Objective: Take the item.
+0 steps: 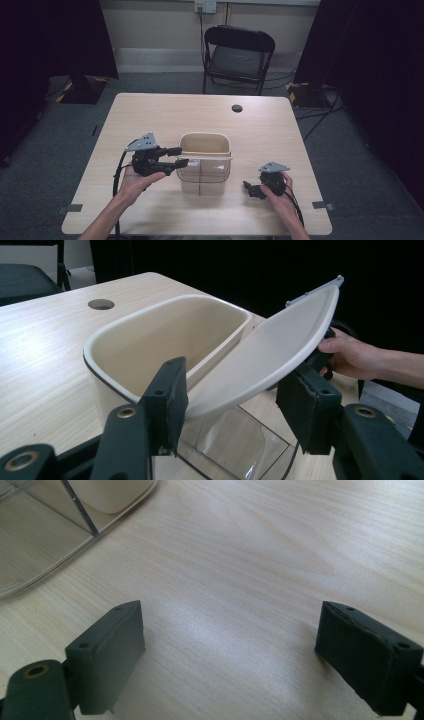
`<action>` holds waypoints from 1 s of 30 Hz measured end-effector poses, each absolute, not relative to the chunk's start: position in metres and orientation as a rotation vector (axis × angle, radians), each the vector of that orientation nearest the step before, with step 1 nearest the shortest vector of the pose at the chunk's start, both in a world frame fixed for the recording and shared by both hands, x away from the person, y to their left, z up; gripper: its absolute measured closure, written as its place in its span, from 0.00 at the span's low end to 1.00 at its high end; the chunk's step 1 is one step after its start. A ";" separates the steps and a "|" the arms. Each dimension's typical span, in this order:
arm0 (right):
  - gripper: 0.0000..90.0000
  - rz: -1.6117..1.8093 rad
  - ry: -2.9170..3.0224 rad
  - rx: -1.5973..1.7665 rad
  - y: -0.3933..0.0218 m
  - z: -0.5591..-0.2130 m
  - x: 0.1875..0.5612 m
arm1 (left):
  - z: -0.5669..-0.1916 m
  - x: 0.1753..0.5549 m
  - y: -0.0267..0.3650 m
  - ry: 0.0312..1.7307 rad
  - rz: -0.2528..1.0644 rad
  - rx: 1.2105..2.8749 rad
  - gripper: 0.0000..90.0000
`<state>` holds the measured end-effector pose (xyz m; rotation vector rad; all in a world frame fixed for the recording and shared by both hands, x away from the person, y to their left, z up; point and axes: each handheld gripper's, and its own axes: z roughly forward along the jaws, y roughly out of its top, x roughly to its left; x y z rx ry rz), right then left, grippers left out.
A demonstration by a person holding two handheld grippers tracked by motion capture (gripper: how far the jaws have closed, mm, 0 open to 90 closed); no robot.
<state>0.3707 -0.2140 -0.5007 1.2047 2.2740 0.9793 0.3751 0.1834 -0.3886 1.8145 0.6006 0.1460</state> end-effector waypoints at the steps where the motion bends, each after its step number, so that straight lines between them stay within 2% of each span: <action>1: 0.13 0.979 2.274 1.205 -0.214 -0.501 0.371 | -0.388 0.375 0.183 0.600 0.146 1.816 0.52; 30: 0.13 0.979 2.274 1.205 -0.214 -0.501 0.371 | -0.385 0.382 0.181 0.605 0.145 1.810 0.58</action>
